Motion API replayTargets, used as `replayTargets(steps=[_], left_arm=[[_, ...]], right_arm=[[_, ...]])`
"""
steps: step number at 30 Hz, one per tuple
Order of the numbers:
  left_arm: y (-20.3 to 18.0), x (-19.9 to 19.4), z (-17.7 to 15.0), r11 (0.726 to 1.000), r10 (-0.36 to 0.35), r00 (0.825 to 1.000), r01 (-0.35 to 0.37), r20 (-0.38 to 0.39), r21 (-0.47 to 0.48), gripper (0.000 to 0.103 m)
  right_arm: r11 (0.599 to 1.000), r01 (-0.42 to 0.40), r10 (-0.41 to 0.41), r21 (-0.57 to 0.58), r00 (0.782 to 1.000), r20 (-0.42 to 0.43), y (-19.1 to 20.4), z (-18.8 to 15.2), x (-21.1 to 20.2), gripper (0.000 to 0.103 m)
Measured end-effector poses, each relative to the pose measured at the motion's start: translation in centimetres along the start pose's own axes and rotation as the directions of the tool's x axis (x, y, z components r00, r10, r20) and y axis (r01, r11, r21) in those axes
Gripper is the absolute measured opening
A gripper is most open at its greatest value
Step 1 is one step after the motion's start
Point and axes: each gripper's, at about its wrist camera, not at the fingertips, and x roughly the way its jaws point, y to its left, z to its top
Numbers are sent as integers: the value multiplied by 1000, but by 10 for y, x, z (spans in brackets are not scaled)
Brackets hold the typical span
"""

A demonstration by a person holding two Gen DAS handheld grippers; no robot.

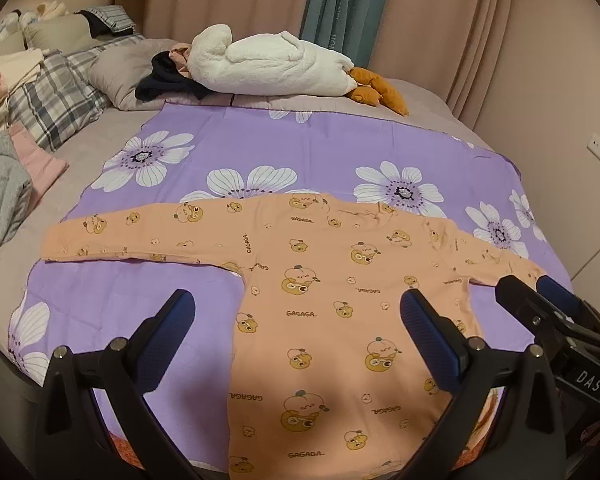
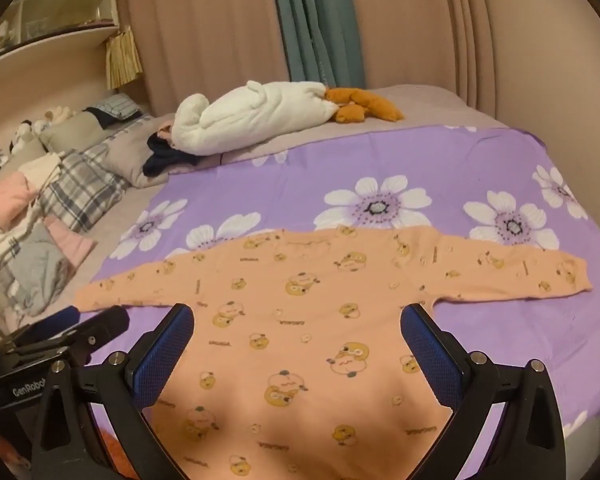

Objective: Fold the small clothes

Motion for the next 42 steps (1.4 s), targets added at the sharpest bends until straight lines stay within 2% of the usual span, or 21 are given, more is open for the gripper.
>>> replayTargets(steps=[42], left_arm=[[3, 3, -4, 1000, -18, 999, 18, -43, 15, 102]], right_arm=[[1000, -12, 12, 5, 1000, -14, -1, 2, -1, 102]])
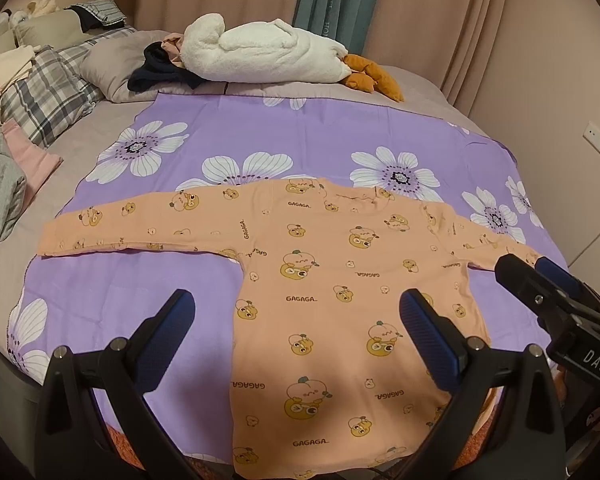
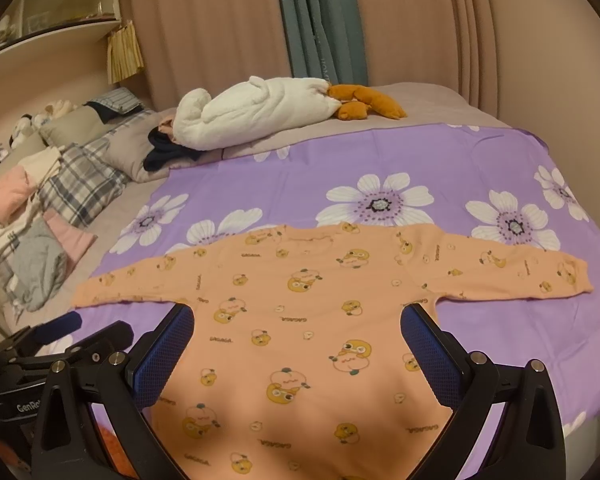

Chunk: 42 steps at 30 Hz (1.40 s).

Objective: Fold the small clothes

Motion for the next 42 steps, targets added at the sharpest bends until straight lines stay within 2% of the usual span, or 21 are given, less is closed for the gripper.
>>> replayTargets(steps=[42], left_arm=[[-3, -8, 2, 999, -39, 999, 39, 13, 0, 102]], right_arm=[[1000, 5, -6, 20, 1000, 2, -4, 4, -1, 102]])
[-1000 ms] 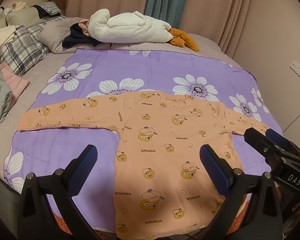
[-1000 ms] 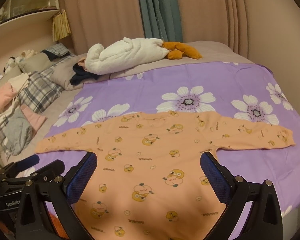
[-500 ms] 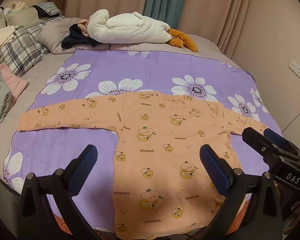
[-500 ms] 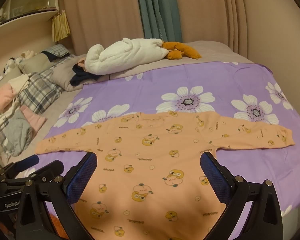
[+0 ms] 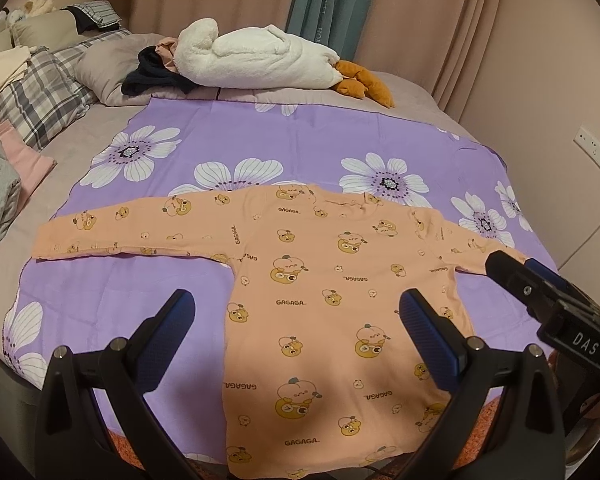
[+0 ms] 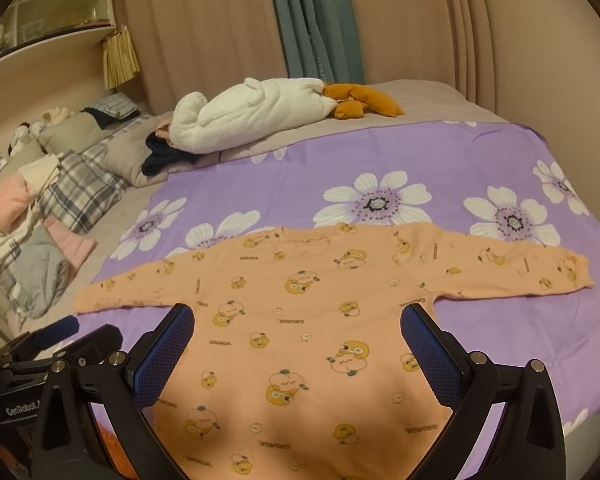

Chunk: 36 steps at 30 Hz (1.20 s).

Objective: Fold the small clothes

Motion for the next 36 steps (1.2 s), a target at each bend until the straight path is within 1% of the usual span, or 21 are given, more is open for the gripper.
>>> replayTargets(steps=[8, 23, 30, 36], left_arm=[[2, -1, 0, 1000, -12, 1000, 12, 1, 1, 102], [0, 3, 6, 1000, -28, 1000, 28, -6, -2, 102], [1, 9, 8, 999, -40, 999, 40, -21, -11, 102], [0, 19, 10, 998, -53, 998, 53, -46, -19, 102]], right_arm=[[1000, 7, -7, 15, 1000, 4, -5, 1, -1, 102], [999, 22, -23, 29, 999, 42, -17, 9, -6, 102], [999, 27, -31, 46, 995, 90, -24, 21, -13, 102], [998, 17, -22, 55, 995, 92, -29, 25, -8, 102]])
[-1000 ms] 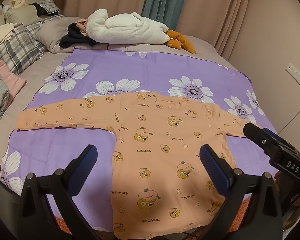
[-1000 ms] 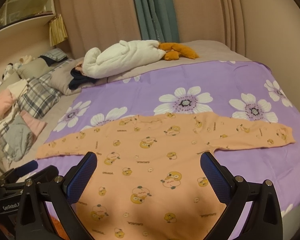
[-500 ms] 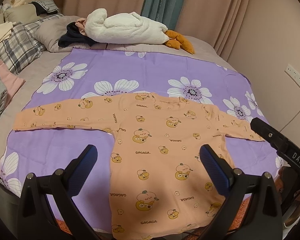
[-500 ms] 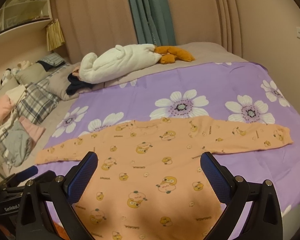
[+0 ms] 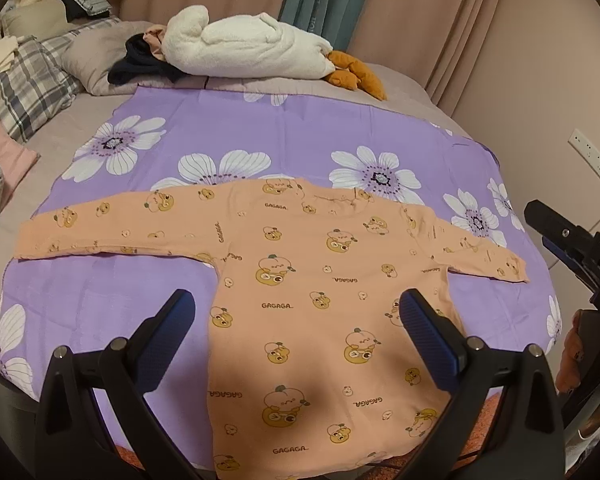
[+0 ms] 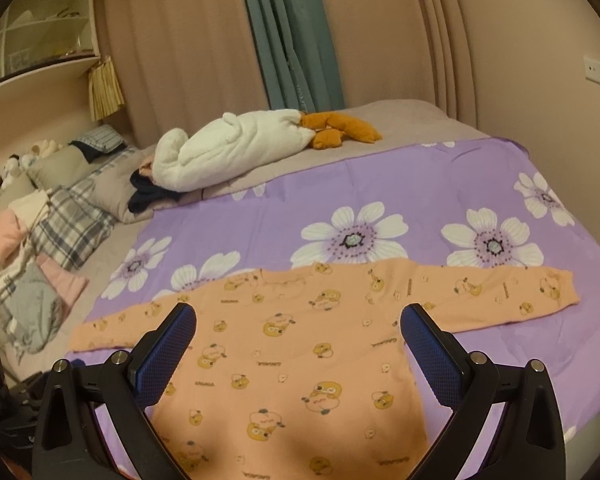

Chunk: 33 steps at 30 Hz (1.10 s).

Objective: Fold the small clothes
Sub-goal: 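Lower the right gripper onto the sleeve cuff and close on it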

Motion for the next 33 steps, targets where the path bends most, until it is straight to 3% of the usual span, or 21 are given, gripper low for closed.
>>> replayTargets(steps=[5, 8, 17, 23, 33], left_arm=[[-2, 19, -1, 1000, -4, 999, 4, -51, -4, 101], [-3, 34, -3, 1000, -3, 996, 2, -87, -10, 99], [-10, 79, -15, 1000, 7, 981, -7, -194, 1, 91], [-13, 103, -23, 1000, 23, 969, -18, -245, 21, 87], [-1, 134, -40, 999, 44, 946, -43, -322, 10, 80]], right_arm=[[998, -17, 18, 57, 1000, -19, -19, 2, 9, 102], [995, -20, 22, 98, 999, -25, -34, 6, 14, 94], [957, 73, -66, 280, 997, -33, -111, 20, 29, 81], [885, 196, -180, 423, 981, -78, -182, 12, 40, 76], [676, 378, -310, 633, 925, -221, -299, -35, 62, 62]])
